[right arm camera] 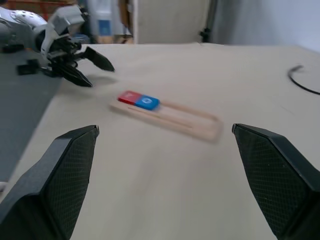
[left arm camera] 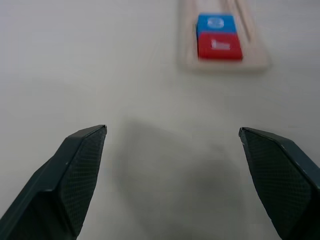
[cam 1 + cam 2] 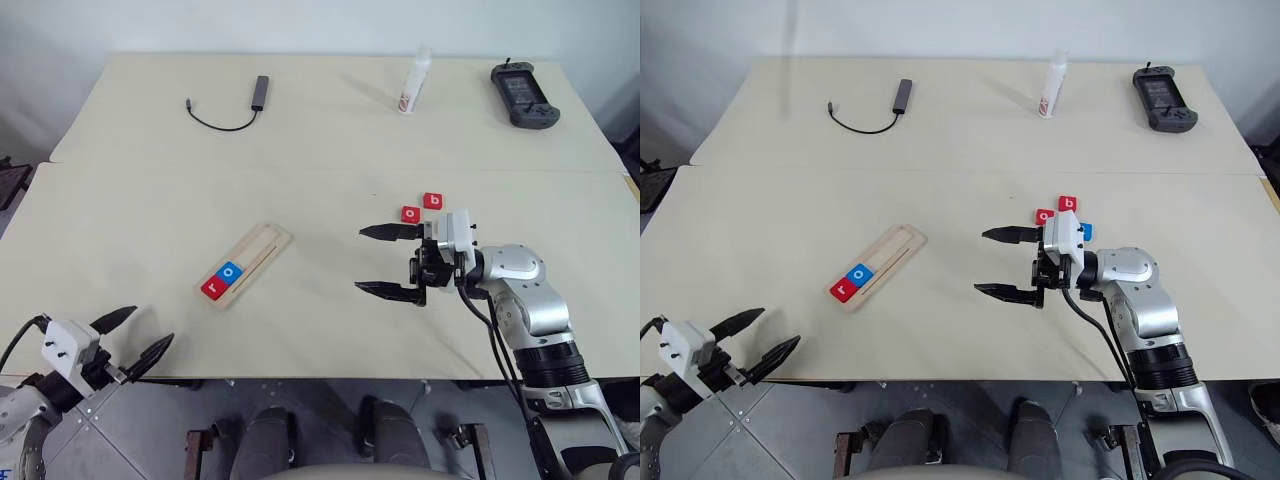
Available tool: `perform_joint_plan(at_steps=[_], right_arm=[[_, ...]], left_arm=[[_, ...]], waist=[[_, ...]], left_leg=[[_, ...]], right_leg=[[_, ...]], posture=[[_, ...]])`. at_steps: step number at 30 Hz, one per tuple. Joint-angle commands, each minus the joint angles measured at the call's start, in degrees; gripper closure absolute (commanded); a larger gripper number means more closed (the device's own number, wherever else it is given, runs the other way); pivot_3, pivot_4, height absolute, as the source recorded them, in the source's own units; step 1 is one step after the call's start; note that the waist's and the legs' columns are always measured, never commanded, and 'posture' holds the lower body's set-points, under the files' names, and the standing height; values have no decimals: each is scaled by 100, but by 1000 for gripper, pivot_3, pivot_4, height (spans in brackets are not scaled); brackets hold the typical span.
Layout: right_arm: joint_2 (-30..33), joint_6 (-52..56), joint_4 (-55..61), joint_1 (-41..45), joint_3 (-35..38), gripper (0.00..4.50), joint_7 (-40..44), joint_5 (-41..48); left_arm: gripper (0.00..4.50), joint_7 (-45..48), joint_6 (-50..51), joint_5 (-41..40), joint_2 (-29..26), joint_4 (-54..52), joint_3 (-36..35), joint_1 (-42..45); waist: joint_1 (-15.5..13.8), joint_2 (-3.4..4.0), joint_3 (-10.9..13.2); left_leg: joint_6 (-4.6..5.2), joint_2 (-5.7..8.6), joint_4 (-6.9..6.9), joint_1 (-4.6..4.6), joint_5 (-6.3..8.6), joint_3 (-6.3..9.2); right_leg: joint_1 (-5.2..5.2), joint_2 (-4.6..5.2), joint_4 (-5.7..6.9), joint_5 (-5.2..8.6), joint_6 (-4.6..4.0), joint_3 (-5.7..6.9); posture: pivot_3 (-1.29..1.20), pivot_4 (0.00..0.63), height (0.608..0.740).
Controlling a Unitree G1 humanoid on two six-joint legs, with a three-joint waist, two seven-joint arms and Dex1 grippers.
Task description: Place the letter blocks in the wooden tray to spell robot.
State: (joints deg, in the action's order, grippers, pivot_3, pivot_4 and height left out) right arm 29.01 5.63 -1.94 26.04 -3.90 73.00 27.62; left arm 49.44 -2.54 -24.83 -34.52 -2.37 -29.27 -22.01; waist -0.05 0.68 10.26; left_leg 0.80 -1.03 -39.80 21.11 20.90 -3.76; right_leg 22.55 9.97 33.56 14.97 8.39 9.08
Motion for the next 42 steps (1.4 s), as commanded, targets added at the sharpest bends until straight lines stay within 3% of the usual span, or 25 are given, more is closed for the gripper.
perform_joint_plan(at_steps=[1,10,18,31,38,42], right_arm=[[39,45,200,46,83,22,64,120],[178,162,228,13,138,22,127,142],[171,315,483,-88,136,22,-3,169],[200,460,888,-319,215,22,-350,217],[253,430,916,-375,257,22,-403,214],[282,423,932,-416,283,0,-409,220]], left_arm=[[0,-154,0,-165,111,-463,-111,-33],[0,-1020,759,159,369,-1425,776,562],[0,-1503,1309,748,326,-951,1415,1168],[0,-801,2054,516,-325,-998,1572,1144],[0,-826,2002,605,-278,-735,1624,1299],[1059,-831,1819,625,-161,-639,1642,1327]], waist=[[-32,0,0],[29,0,0],[16,0,0],[17,4,0],[16,6,-1],[13,8,-2]], left_leg=[[1,0,-2,1,1,1],[0,-2,-9,1,6,-3],[-1,-5,-10,1,6,-11],[-3,-8,-11,-3,8,-14],[-4,-9,-12,-4,8,-16],[-4,-8,-12,-5,9,-17]], right_leg=[[0,1,1,0,0,0],[1,-3,6,0,-1,-2],[3,-8,6,0,-1,-7],[5,-10,9,1,-2,-10],[4,-11,10,1,-2,-12],[4,-11,10,1,-2,-14]], posture=[[0,150,740],[0,150,740],[0,150,740],[0,150,740],[0,150,740],[0,150,740]])
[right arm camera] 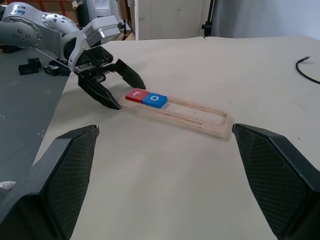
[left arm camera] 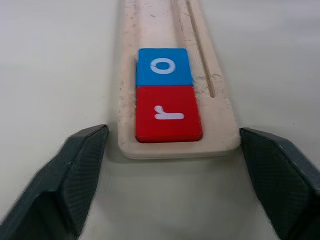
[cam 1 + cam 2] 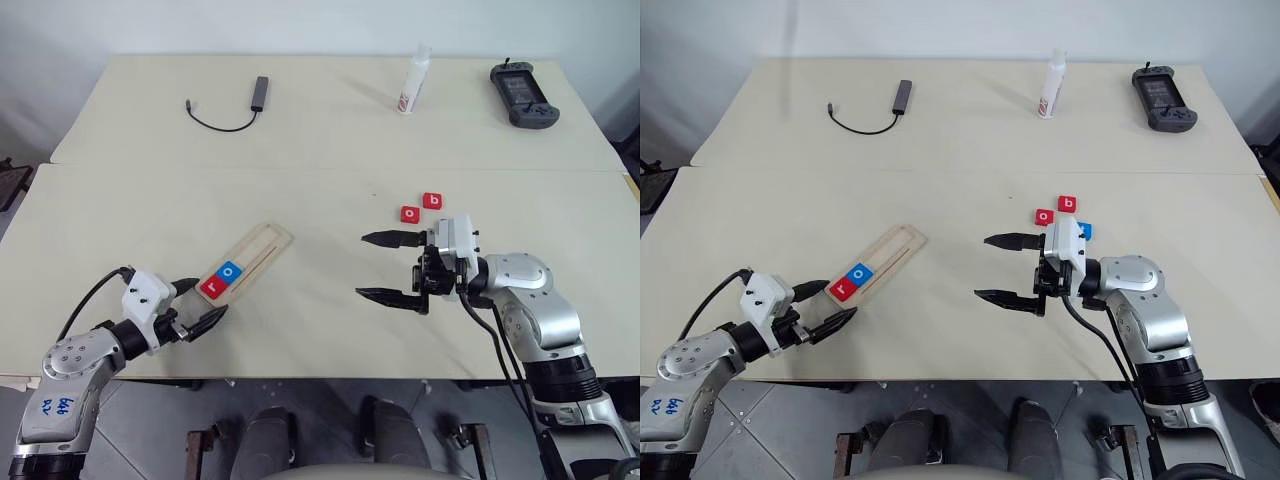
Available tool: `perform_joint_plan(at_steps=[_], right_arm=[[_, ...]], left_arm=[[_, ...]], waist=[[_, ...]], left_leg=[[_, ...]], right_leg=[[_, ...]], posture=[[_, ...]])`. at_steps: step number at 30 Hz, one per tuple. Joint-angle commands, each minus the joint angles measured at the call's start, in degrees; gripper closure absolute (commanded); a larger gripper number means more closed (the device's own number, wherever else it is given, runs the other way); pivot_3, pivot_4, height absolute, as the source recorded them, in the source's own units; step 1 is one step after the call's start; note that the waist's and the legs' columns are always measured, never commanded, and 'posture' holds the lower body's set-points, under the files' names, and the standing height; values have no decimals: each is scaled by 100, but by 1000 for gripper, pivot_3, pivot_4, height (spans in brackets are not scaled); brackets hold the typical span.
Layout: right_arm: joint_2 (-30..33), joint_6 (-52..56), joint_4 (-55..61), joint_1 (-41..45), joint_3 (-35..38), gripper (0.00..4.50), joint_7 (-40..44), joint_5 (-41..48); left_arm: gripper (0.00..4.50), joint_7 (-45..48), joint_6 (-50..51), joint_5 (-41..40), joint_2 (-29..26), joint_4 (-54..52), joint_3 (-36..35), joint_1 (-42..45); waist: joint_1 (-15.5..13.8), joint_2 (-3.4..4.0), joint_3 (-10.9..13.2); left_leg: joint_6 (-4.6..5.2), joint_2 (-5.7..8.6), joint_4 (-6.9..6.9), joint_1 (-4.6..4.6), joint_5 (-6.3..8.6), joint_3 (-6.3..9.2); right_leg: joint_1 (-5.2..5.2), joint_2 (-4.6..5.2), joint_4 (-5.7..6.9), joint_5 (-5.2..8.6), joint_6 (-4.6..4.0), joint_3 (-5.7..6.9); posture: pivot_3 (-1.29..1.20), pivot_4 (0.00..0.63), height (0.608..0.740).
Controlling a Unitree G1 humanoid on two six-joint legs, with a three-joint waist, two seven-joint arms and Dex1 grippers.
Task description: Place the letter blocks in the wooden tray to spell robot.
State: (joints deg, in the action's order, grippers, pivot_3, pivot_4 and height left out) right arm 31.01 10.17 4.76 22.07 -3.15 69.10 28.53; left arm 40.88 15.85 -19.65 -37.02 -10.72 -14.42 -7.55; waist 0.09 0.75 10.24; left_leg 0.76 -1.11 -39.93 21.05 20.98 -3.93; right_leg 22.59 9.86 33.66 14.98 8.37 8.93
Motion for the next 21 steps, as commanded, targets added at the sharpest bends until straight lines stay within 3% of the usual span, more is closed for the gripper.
perform_joint_plan(at_steps=[1,7,13,16,21], right_arm=[[96,-29,272,-41,217,0,-18,132],[332,13,341,-263,443,0,0,140],[735,81,488,-671,846,0,-32,225],[1213,179,681,-1464,1540,0,21,313],[1516,235,921,-2489,2288,0,-78,390]], left_arm=[[1114,40,-106,103,119,229,155,-104],[1113,547,-1131,50,223,382,280,343],[1113,1215,-1350,358,-77,597,949,1114],[1113,1716,-1275,729,25,989,1825,2212],[1113,2145,-1506,1128,335,1808,2589,3159]], waist=[[-5,1,-1],[-50,2,0],[-127,0,1],[-222,3,3],[-268,-2,4]], left_leg=[[0,0,0,0,0,0],[0,1,-2,3,0,1],[1,3,-4,7,0,-2],[2,7,-4,13,0,2],[11,11,-7,12,4,-9]], right_leg=[[0,0,0,0,0,0],[-1,1,-1,0,0,1],[2,0,-2,0,0,3],[1,0,-3,0,0,8],[-2,0,-11,-3,5,3]], posture=[[0,150,740],[0,150,740],[0,150,740],[0,150,740],[0,150,740]])
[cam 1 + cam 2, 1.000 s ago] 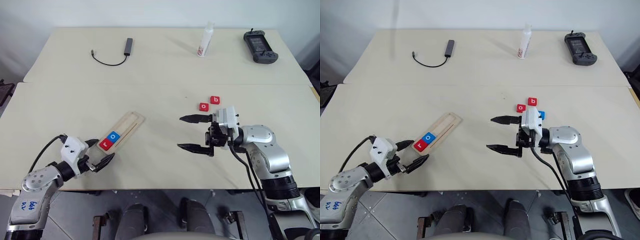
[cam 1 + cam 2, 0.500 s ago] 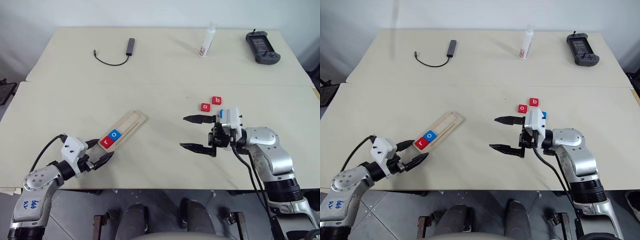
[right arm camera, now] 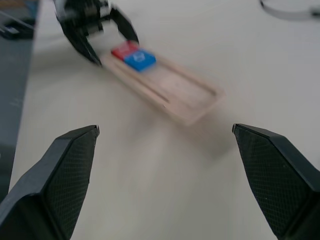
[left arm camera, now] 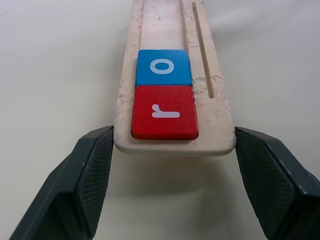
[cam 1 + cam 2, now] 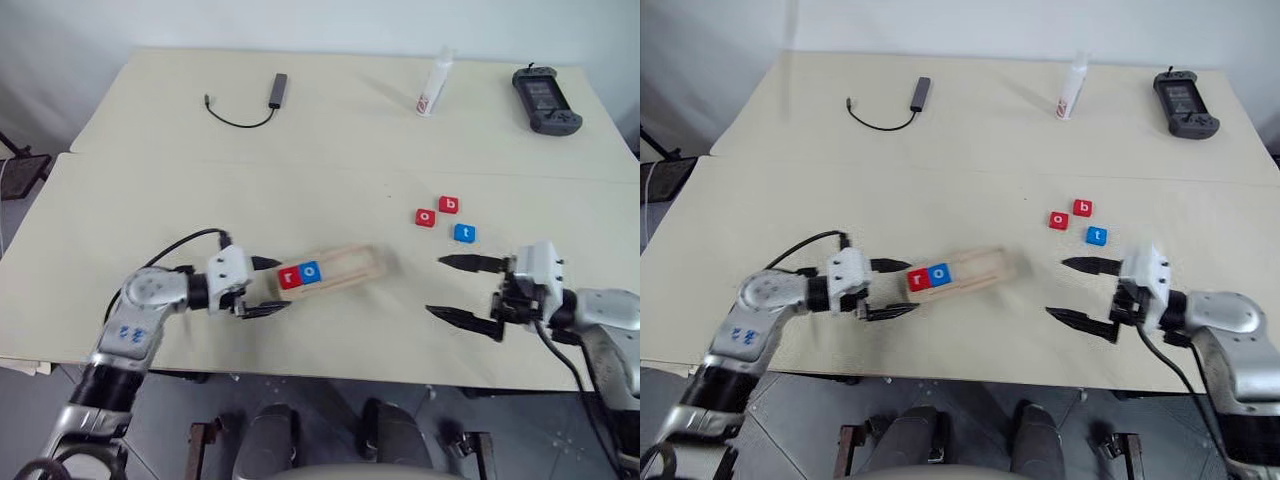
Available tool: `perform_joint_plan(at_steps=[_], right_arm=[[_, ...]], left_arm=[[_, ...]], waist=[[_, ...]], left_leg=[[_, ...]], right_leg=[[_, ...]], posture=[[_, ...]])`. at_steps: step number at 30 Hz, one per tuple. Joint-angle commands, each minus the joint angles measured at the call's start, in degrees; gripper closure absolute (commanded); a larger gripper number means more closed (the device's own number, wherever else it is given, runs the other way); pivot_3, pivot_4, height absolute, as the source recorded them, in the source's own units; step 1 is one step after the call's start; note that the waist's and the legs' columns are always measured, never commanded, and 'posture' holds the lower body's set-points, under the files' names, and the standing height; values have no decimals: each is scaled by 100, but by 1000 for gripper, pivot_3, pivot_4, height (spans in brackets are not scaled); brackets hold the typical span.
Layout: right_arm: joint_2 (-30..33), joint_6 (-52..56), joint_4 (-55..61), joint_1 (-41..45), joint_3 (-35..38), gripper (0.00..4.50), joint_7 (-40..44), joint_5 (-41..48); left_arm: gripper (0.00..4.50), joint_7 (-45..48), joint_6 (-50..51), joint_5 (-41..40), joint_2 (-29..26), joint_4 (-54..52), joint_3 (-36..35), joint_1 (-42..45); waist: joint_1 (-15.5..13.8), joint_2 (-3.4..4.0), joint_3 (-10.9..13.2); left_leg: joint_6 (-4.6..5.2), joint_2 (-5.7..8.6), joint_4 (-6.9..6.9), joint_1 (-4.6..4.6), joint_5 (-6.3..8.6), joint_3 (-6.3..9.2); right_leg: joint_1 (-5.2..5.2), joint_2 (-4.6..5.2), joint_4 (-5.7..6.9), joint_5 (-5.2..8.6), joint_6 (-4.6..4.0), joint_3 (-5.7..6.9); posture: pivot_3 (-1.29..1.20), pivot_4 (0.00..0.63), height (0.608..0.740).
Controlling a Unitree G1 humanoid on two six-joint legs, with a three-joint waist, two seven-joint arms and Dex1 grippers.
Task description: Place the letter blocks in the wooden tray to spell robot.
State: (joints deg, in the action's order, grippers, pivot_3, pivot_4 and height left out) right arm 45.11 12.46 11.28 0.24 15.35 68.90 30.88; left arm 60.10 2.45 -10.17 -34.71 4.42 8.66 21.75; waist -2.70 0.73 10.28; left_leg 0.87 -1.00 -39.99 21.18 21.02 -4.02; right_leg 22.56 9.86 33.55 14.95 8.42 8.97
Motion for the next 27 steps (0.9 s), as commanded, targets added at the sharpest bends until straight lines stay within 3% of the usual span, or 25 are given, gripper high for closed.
perform_joint_plan(at_steps=[1,6,12,15,23,27], right_arm=[[112,29,333,-471,555,0,-98,165],[3,120,738,-1321,1092,0,-346,247],[-135,185,1050,-1693,1229,0,-614,351],[-236,170,1117,-1877,1306,0,-749,389],[-725,83,1114,-2327,1837,0,-1307,490],[-1220,-443,821,-2656,2152,0,-1587,231]], left_arm=[[1113,273,-272,242,183,464,378,366],[1113,432,-494,402,591,1206,644,898],[1113,597,-542,434,664,1516,638,1047],[41,648,-498,303,685,1594,512,1065],[41,618,-935,29,558,1817,-63,919],[41,795,-1301,-564,156,1563,-853,223]], waist=[[49,0,0],[114,-2,1],[120,-2,2],[120,-2,2],[120,-4,3],[148,-4,3]], left_leg=[[0,-1,2,-1,0,-1],[-1,-4,2,-4,-1,-2],[-1,-5,-2,-9,-1,0],[-1,-5,-3,-9,-1,1],[-1,-6,-4,-8,-1,3],[-3,-11,4,-11,0,3]], right_leg=[[0,-1,-1,0,0,0],[-3,-3,-2,0,1,-1],[-6,-3,0,-1,2,-4],[-6,-3,0,-1,2,-4],[-5,-3,1,-1,2,-4],[-2,-5,0,0,1,-4]], posture=[[0,150,740],[0,150,740],[0,150,740],[0,150,740],[0,150,740],[0,150,740]])
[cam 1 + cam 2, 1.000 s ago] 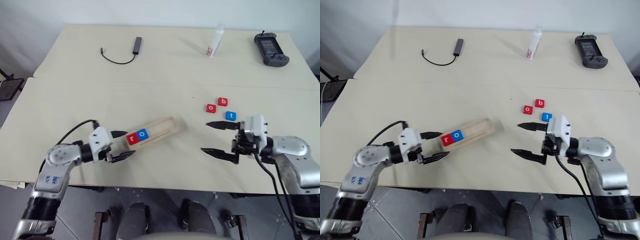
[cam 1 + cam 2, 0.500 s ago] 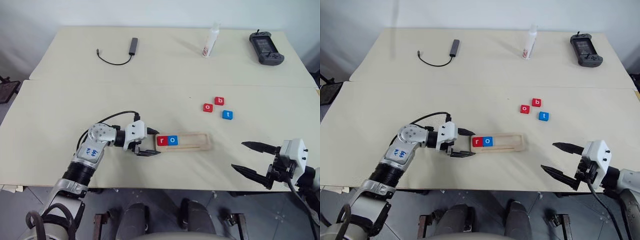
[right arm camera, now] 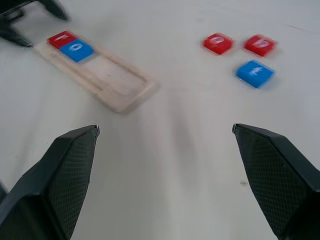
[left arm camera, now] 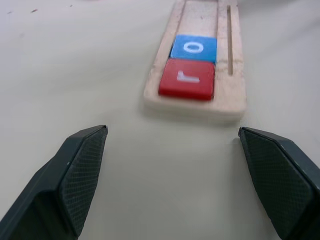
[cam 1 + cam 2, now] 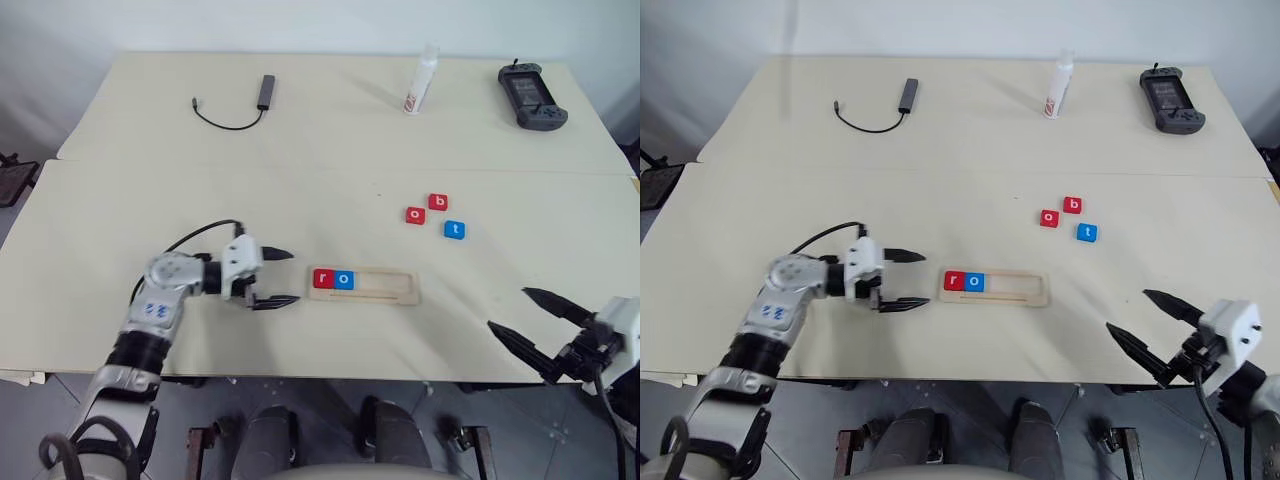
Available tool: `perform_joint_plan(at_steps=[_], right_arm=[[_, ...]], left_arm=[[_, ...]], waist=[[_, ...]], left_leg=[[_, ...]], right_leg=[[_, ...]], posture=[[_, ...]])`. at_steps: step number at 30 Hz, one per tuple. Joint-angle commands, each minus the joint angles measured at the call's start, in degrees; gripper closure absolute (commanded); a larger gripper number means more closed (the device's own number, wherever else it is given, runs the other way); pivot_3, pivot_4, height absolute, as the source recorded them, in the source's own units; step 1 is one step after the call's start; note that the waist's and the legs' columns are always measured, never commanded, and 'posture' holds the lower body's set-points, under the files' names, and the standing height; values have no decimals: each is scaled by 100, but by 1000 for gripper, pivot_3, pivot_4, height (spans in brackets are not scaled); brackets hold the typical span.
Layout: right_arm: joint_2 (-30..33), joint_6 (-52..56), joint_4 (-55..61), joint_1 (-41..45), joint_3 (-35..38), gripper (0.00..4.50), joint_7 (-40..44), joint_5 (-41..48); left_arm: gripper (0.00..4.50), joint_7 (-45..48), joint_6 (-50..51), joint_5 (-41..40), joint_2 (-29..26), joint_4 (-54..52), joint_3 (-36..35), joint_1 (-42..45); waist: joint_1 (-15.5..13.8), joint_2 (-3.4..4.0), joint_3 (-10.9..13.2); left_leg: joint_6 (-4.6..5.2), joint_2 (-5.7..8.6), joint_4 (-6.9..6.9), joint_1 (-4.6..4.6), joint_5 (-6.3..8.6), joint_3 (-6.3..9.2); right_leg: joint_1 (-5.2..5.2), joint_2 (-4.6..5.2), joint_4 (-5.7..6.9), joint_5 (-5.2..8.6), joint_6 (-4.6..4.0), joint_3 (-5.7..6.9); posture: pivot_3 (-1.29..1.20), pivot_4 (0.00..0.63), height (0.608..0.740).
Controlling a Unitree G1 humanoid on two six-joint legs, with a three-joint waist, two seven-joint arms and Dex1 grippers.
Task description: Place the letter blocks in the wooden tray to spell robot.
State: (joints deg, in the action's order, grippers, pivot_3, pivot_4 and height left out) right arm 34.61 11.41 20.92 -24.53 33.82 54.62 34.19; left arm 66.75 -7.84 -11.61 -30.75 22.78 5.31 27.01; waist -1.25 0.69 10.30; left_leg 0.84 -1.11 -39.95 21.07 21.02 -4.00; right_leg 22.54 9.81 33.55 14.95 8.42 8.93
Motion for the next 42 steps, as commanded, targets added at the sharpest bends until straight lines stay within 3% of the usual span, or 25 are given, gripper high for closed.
perform_joint_plan(at_steps=[1,5,10,14,17,20,28,37,42], right_arm=[[-218,-403,-194,-189,322,0,-190,-132],[-305,-529,-327,-79,280,0,-321,-118],[-207,-205,-430,706,-175,0,-578,-31],[198,566,-577,1810,-673,0,-923,-45],[852,2047,-976,3497,-1526,0,-1386,-272],[1153,2770,-1575,4745,-2345,0,-1422,-659],[740,3032,-3407,6656,-3500,0,-1675,-1646],[279,3521,-3772,7097,-3315,0,-1924,-1709],[-255,3743,-4671,7670,-3077,0,-2783,-1937]], left_arm=[[41,95,-312,-462,-269,-376,-595,-409],[41,119,-144,-617,-456,-845,-762,-877],[41,-135,455,-1148,-556,-1714,-1223,-1648],[41,-544,729,-1329,-458,-2301,-1449,-2034],[41,-971,952,-1496,-302,-2770,-1664,-2339],[41,-1233,1062,-1492,-217,-3066,-1730,-2527],[41,-1616,1278,-1447,-114,-3586,-1620,-2747],[41,-1832,1397,-1452,-108,-3789,-1653,-2771],[41,-1862,1379,-1403,-101,-3778,-1550,-2710]], waist=[[5,0,0],[-18,1,0],[37,4,1],[83,8,2],[145,17,7],[147,22,11],[69,22,10],[141,22,10],[190,22,10]], left_leg=[[-1,0,1,1,0,0],[4,2,-12,0,1,-4],[1,-8,-4,-13,3,12],[1,-10,-11,-16,3,7],[3,-9,-10,-28,3,3],[3,-12,-7,-34,3,-11],[-1,-16,-12,16,10,-50],[-3,-19,-6,19,9,-56],[-7,-24,-6,16,7,-64]], right_leg=[[2,0,0,0,-1,0],[-4,1,0,-2,3,-10],[6,-4,12,-2,2,-33],[8,-8,17,-3,1,-46],[7,-7,22,-3,1,-56],[18,-8,30,-3,-2,-71],[45,-20,19,2,-11,-49],[54,-21,20,2,-10,-49],[61,-25,26,2,-10,-55]], posture=[[0,150,740],[0,150,740],[0,150,740],[0,150,740],[0,150,740],[0,150,740],[0,150,740],[0,150,740],[0,150,740]])
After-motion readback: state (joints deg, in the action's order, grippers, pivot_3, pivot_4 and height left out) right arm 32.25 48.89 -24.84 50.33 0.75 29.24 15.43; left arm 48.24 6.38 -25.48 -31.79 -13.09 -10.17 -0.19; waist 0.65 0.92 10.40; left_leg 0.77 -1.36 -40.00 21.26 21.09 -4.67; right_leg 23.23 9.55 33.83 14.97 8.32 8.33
